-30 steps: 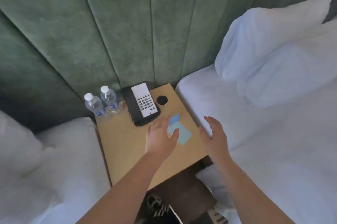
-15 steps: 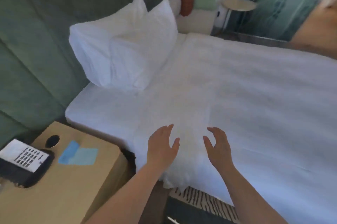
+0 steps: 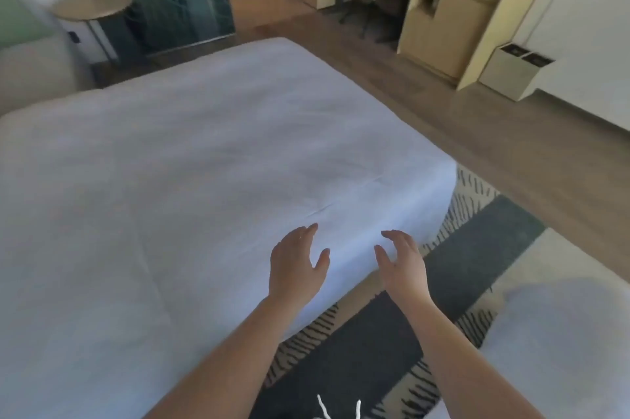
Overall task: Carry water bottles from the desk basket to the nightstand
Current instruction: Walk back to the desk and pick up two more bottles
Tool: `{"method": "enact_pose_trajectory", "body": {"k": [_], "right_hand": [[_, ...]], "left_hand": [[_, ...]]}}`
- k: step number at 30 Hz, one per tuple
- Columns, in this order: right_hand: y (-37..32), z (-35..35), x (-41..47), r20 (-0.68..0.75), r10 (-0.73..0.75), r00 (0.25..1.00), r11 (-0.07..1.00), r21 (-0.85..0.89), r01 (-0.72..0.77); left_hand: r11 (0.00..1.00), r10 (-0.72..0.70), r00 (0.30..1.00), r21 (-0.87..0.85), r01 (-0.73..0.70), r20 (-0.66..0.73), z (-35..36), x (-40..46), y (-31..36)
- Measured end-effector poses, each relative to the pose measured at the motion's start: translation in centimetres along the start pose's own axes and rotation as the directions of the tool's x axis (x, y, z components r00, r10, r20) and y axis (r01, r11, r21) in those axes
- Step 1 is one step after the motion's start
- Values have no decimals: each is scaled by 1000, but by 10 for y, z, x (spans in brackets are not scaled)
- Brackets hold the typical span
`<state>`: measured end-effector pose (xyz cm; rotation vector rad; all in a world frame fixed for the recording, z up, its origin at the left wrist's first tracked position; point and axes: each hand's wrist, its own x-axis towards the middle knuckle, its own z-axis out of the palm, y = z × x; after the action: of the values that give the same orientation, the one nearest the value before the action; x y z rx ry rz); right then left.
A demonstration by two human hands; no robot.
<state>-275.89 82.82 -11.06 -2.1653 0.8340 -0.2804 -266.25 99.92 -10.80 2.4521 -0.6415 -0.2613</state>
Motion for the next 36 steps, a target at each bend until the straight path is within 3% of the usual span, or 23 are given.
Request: {"method": "enact_pose_trajectory", "body": {"k": [8,15,25,36], "right_hand": [[76,-77,5,-257,270,928,963,57,-265],[126,-115,64,-376,376,847,925,101,-366],[165,-192,235,-374,370,850,923,45,-382],[241,-268,370,-395,402,826,910,73,-408]], "left_hand": [[957,289,938,-53,-284,194,70,58,113],[917,397,878,-68,-394,267,130,133,182],[881,453,831,-20,-473,323,207,302,276],[855,507,801,-71,-513,320,285,423,381]]}}
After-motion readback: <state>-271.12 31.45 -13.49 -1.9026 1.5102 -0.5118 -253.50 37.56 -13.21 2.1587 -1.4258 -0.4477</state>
